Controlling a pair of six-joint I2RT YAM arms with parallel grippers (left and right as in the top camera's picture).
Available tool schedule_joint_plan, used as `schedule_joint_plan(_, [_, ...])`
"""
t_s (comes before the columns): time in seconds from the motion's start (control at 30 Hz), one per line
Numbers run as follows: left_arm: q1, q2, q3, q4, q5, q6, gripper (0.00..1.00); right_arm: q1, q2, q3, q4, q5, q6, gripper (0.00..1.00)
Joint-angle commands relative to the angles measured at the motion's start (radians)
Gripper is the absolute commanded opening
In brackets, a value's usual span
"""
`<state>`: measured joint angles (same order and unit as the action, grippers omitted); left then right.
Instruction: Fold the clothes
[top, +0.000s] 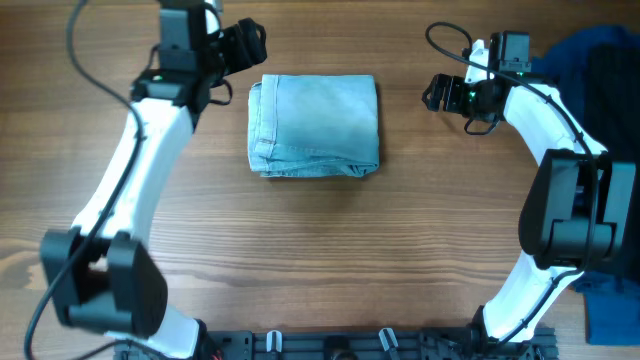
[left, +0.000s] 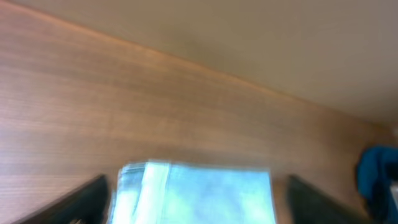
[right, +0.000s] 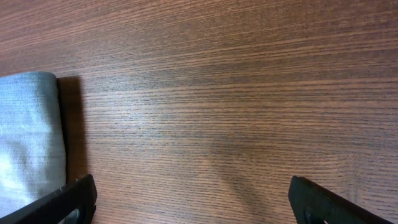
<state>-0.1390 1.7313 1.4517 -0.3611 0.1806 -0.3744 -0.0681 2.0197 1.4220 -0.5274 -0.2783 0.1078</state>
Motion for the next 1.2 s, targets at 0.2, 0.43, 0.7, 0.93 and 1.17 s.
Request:
schedule_joint_plan(0.2, [-0.003, 0.132, -0.011, -0.257, -0.029, 0.208, 1.0, -0.001, 0.0, -0.001, 0.003, 0.018, 0.0, 1.0])
schedule_joint_plan(0.43, [-0.007, 0.261, -0.011, -0.259, -0.029, 0.267, 1.0, -0.001, 0.0, -0.001, 0.003, 0.018, 0.0, 1.0])
schedule_joint_plan(0.7, [-0.019, 0.335, -0.011, -0.273, -0.014, 0.267, 0.99, -0.001, 0.0, -0.001, 0.003, 0.018, 0.0, 1.0])
schedule_joint_plan(0.93, [-0.06, 0.35, -0.011, -0.29, -0.014, 0.266, 0.99, -0.001, 0.0, -0.001, 0.003, 0.018, 0.0, 1.0])
schedule_joint_plan(1.17, [-0.075, 0.371, -0.011, -0.303, -0.015, 0.22, 0.99, -0.001, 0.0, -0.001, 0.003, 0.018, 0.0, 1.0])
